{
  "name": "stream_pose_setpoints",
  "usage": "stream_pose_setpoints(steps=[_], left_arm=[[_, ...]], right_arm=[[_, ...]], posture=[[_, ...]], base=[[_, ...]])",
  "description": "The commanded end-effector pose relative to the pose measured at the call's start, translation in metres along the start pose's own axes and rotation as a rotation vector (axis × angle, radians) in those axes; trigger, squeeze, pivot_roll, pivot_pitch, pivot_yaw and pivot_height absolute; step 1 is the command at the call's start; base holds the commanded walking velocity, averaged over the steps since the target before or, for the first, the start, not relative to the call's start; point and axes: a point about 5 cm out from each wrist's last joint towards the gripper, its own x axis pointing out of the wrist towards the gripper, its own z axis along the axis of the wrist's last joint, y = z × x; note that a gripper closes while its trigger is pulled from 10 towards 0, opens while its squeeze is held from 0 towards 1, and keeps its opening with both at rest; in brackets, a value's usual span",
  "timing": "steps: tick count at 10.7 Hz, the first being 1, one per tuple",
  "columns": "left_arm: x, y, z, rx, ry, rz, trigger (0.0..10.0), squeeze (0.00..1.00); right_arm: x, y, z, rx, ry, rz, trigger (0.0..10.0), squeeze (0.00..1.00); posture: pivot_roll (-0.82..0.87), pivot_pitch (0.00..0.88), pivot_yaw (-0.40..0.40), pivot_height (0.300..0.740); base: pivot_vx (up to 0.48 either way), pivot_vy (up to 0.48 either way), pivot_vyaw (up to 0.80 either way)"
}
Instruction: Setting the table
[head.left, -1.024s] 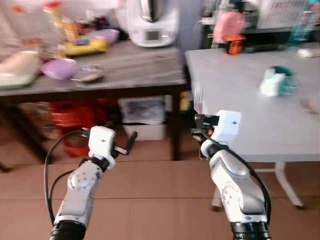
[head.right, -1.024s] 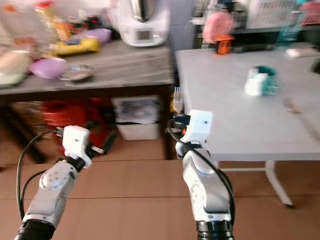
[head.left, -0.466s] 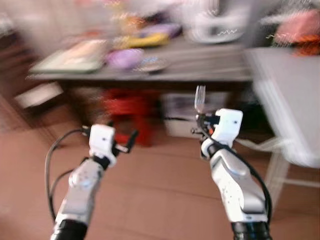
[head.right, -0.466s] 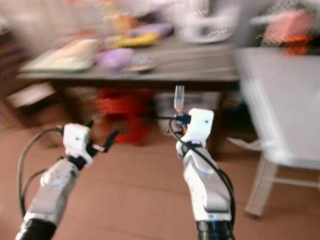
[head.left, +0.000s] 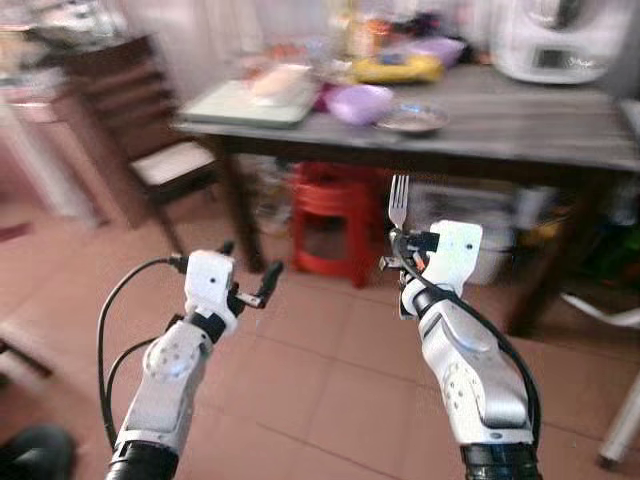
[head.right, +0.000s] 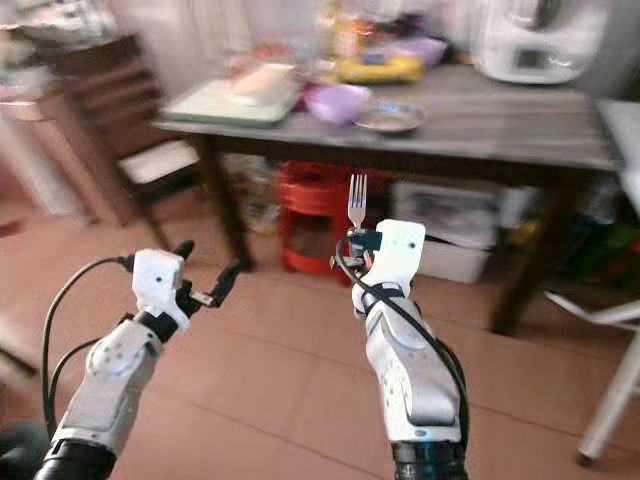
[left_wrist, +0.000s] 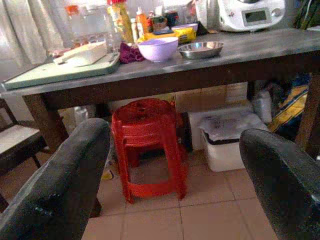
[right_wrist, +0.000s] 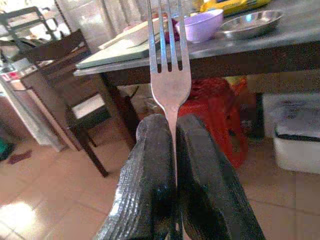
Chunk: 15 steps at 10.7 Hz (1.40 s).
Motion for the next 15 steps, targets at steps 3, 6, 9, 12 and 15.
stream_pose_setpoints(steps=[3,6,9,12,15], left_arm=[[0.005,-0.007,0.006,-0.038,-0.026,-0.049,10.0,0.0],[0.005,-0.01,0.008,-0.042,-0.036,-0.075,10.0,0.0],[0.005,-0.014,0.007,-0.057,-0.034,-0.096,10.0,0.0],[0.005,-0.017,0.007,-0.062,-0.031,-0.103,10.0,0.0],[0.006,-0.019,0.007,-0.066,-0.031,-0.106,10.0,0.0]], right_arm=[[0.0,-0.008,0.003,0.015,-0.012,-0.029,10.0,0.0],[0.0,-0.007,0.004,0.016,-0.014,-0.027,10.0,0.0],[0.0,-0.007,0.004,0.02,-0.011,-0.029,10.0,0.0],[0.0,-0.008,0.004,0.022,-0.01,-0.028,10.0,0.0],[0.0,-0.007,0.004,0.019,-0.014,-0.026,10.0,0.0]], posture=[[-0.04,0.0,0.088,0.74],[-0.04,0.0,0.087,0.74],[-0.04,0.0,0.088,0.74],[-0.04,0.0,0.088,0.74],[-0.05,0.0,0.086,0.74]], base=[[0.0,0.0,-0.23],[0.321,0.0,-0.68],[0.394,0.0,-0.64],[0.407,0.0,-0.55],[0.409,0.0,0.0]])
